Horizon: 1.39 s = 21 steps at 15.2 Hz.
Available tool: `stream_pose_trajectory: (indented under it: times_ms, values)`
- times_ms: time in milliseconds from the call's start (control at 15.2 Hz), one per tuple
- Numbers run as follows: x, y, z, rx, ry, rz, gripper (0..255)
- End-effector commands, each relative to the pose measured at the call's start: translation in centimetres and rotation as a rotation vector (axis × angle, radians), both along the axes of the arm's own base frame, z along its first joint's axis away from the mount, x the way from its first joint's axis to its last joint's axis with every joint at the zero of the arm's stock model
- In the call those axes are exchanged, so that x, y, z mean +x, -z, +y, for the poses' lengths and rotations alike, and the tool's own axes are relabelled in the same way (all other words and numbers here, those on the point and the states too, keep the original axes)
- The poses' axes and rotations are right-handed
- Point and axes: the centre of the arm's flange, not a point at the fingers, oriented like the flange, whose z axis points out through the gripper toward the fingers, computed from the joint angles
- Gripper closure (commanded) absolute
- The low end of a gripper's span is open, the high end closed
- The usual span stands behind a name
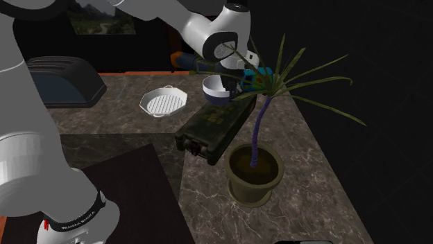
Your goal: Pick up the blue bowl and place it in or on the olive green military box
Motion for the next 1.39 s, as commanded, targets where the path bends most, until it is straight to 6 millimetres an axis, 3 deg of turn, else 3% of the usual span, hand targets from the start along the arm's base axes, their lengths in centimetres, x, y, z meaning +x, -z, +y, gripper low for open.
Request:
stream_pose_trajectory:
  times_ms: [0,462,990,1056,1320]
  values:
    - [-0.1,1.1,0.1,0.0,0.0,-0.001,255]
    - [-0.1,5.1,0.1,0.0,0.0,-0.001,255]
    - [-0.1,5.1,0.1,0.0,0.0,-0.001,255]
    - [-0.1,5.1,0.1,0.0,0.0,-0.001,0]
    - [-0.1,5.1,0.1,0.0,0.0,-0.001,0]
